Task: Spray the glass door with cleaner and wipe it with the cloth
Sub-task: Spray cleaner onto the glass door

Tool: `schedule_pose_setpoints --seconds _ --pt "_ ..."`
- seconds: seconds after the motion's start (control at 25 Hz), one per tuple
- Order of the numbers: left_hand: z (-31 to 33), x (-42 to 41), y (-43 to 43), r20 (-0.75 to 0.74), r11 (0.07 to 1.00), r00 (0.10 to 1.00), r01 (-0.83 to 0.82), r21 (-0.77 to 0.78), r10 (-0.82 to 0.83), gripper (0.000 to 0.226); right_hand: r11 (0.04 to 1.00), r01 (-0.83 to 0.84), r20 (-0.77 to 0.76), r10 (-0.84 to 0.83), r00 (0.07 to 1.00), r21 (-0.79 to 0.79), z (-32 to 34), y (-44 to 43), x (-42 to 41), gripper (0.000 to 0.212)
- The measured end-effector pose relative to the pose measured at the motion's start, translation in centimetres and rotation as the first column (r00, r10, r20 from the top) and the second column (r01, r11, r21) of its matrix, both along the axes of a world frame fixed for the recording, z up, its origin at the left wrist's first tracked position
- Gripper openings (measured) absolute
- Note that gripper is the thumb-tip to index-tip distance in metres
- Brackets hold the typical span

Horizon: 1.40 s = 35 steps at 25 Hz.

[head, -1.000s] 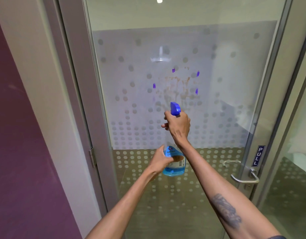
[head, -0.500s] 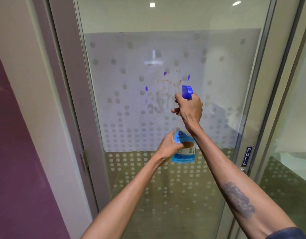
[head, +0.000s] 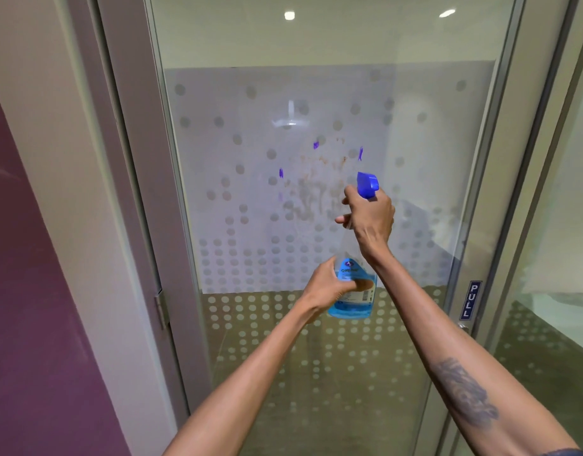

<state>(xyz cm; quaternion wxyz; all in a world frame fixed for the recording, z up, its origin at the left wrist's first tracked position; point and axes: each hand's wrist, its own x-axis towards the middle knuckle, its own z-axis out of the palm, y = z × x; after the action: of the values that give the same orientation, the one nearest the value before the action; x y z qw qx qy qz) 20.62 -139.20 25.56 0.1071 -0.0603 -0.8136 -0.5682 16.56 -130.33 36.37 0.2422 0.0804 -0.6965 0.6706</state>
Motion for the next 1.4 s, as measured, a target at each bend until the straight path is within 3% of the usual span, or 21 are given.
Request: schedule_pose_setpoints --seconds 0.16,0.32,0.72,0.84,1.0,1.16,1.4 --pt "-1.0 -0.9 1.8 0.061 1.000 0.998 0.026 -0.017 -0.025 0.050 0.998 0.024 0.042 -0.022 0.999 -0.050 -1.1 1.9 -0.7 0.030" --pt "-2.2 -0.9 2.1 0.088 0.999 0.996 0.032 -0.024 -0.030 0.042 0.997 0.035 0.061 -0.031 0.998 -0.062 -2.3 2.2 -0.8 0.022" --pt "0.6 -0.9 -0.3 -0.028 0.999 1.000 -0.014 -0.035 0.013 0.036 0.994 -0.055 -0.031 0.052 0.998 -0.091 1.1 0.2 -0.1 0.017" --pt "0.5 -0.8 1.1 -0.057 1.000 0.998 -0.006 -0.025 0.005 0.032 0.996 -0.039 -0.021 0.038 0.999 -0.076 1.0 1.4 0.1 0.025" --pt "-0.8 -1.1 5.3 -0.068 1.000 0.998 -0.012 -0.016 0.011 0.033 0.993 -0.101 0.022 0.102 0.995 -0.064 -0.2 6.2 0.2 0.015" --pt "-1.2 -1.8 11.9 -0.074 0.998 0.997 0.034 0.044 -0.031 0.031 0.989 -0.114 0.092 0.105 0.990 0.095 -1.2 14.3 0.1 0.024" --pt "-1.5 -3.1 24.5 -0.053 0.984 0.988 0.151 0.094 -0.146 0.034 0.913 -0.090 0.162 0.027 0.986 0.398 -1.5 28.4 0.8 0.020"
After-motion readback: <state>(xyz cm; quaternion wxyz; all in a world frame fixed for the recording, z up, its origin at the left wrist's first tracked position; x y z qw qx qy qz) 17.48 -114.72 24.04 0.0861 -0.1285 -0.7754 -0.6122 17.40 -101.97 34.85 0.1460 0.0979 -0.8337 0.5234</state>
